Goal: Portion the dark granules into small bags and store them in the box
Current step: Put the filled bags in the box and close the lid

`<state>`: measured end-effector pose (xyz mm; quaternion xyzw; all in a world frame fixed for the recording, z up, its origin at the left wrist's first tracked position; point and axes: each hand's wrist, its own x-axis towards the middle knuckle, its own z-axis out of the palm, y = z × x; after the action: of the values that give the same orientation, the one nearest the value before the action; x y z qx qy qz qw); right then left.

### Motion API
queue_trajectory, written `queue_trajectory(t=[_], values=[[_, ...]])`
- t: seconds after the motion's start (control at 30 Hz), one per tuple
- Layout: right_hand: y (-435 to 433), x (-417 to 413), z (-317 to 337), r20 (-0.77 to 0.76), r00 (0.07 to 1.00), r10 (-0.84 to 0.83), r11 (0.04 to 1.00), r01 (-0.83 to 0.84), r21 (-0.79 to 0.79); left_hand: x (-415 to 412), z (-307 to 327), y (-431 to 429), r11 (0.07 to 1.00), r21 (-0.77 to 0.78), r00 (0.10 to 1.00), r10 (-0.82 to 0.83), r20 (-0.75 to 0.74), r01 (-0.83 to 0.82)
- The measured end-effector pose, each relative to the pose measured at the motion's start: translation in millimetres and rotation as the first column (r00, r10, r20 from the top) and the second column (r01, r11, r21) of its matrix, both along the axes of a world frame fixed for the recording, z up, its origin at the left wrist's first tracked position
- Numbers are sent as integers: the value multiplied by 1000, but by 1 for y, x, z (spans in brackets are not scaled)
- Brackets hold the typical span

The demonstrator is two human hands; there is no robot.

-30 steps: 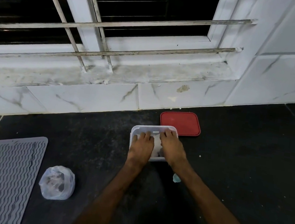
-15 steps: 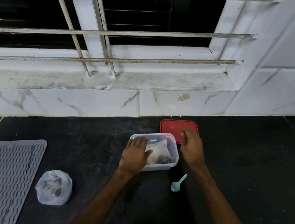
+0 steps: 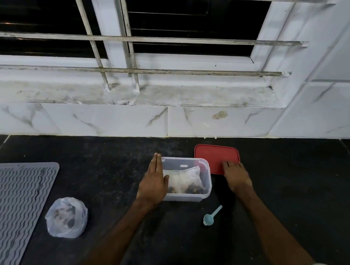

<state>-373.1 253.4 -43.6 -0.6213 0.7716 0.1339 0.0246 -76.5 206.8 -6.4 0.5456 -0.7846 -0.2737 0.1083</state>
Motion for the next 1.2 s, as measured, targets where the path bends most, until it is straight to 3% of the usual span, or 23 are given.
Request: queue_trajectory(t=[0.13, 0.3, 0.43, 0.57, 0.63, 0.7, 0.8, 0.9, 0.97, 1.07, 1.13, 1.2], values=[[12, 16, -3, -127, 988, 86, 994, -78, 71, 0, -1, 1, 1000, 10, 1000, 17, -25, -17], [35, 23, 6, -111, 992, 55, 993, -42, 108, 1, -2, 2, 999, 37, 999, 20, -36, -19], [44, 31, 0, 16, 997, -77, 974, 71, 217, 4, 0, 4, 999, 46, 999, 12, -52, -9], [44, 37, 10, -49, 999, -10, 987, 18, 159, 8, 1, 4, 999, 49, 998, -14, -61, 17], [41, 29, 26, -136, 990, 30, 995, -18, 94, 8, 3, 4, 997, 69, 997, -22, -78, 27], [38, 14, 50, -105, 991, -82, 994, 74, -77, 9, 7, 5, 995, 96, 990, -15, -139, 29], [39, -13, 95, 198, 952, -234, 877, 294, -380, 11, 6, 8, 981, 192, 946, 60, -318, 2], [41, -24, 135, 393, 911, -122, 701, 360, -616, 17, 2, 10, 941, 332, 842, 225, -490, -58], [34, -17, 152, 439, 898, -9, 670, 332, -664, 18, -6, 9, 916, 391, 784, 306, -541, -87], [9, 10, 153, 473, 870, 137, 792, 190, -580, 16, -5, 12, 893, 432, 738, 374, -563, -123], [-11, 32, 137, 448, 868, 212, 899, 7, -439, 12, 0, 14, 874, 466, 690, 422, -589, -136], [-28, 55, 111, 471, 846, 250, 945, -108, -308, 11, 9, 17, 867, 479, 692, 430, -580, -138]])
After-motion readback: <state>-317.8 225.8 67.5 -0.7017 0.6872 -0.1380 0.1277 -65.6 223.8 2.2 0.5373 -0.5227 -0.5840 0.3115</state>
